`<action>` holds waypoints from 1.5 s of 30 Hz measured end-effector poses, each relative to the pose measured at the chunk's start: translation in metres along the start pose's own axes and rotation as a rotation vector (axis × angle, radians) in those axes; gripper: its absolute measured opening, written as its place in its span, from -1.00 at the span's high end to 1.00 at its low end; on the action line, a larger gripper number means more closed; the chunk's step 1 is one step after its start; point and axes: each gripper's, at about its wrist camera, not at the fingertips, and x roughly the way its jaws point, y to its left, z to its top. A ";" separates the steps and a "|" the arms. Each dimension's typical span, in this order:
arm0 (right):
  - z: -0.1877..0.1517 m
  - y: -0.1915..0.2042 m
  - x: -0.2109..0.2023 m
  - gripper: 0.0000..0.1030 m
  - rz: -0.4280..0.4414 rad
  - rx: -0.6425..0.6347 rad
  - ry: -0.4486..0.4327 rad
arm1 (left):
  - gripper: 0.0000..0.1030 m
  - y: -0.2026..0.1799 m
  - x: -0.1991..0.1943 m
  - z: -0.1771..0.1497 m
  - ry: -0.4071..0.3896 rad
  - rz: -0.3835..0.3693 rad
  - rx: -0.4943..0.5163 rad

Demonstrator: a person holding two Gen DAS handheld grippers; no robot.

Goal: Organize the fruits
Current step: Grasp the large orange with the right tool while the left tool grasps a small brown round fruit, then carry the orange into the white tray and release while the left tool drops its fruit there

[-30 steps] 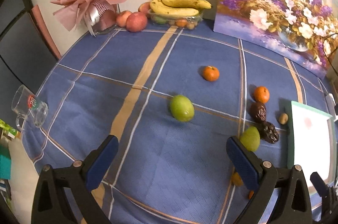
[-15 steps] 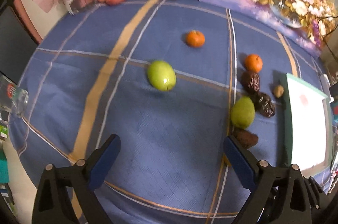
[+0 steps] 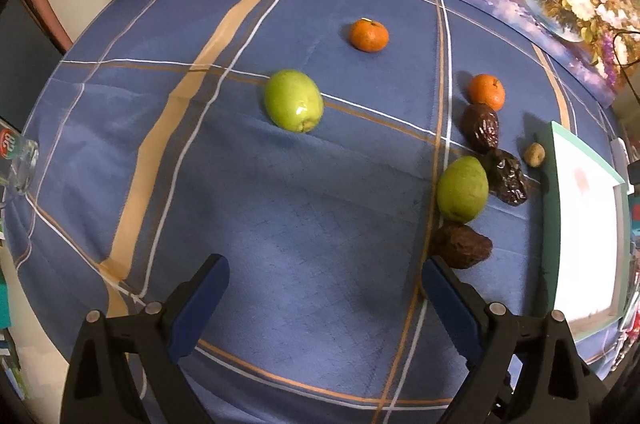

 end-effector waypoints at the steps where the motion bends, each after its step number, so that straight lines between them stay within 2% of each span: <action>1: 0.000 0.000 0.001 0.22 0.005 0.000 0.001 | -0.90 -0.002 0.000 -0.001 -0.001 0.000 0.002; 12: 0.002 -0.003 0.002 0.28 0.010 -0.024 -0.009 | -0.90 -0.006 -0.006 -0.006 -0.025 -0.011 0.008; 15: -0.002 -0.002 -0.003 0.28 0.008 -0.034 -0.026 | -0.70 -0.006 -0.007 -0.004 -0.025 -0.029 0.000; 20: -0.004 -0.013 -0.016 0.29 0.022 0.008 -0.076 | -0.69 -0.013 -0.005 -0.008 -0.008 -0.067 0.009; 22: -0.004 -0.020 -0.021 0.29 0.026 0.028 -0.088 | -0.47 -0.017 -0.004 -0.010 0.002 -0.086 0.022; 24: -0.006 -0.025 -0.027 0.29 0.023 0.038 -0.101 | -0.41 -0.023 -0.003 -0.012 0.015 -0.099 0.033; 28: -0.005 -0.040 -0.037 0.29 0.032 0.061 -0.129 | -0.08 -0.034 0.001 -0.015 0.034 -0.108 0.054; 36: -0.007 -0.058 -0.047 0.29 0.036 0.093 -0.165 | 0.07 -0.049 0.014 -0.014 0.065 -0.113 0.082; 39: -0.008 -0.061 -0.049 0.29 0.036 0.096 -0.169 | 0.22 -0.050 0.017 -0.012 0.070 -0.105 0.085; 41: -0.009 -0.064 -0.050 0.29 0.037 0.096 -0.170 | 0.24 -0.052 0.020 -0.009 0.074 -0.111 0.086; 45: -0.008 -0.066 -0.051 0.29 0.038 0.104 -0.173 | 0.48 -0.051 0.020 -0.006 0.075 -0.134 0.093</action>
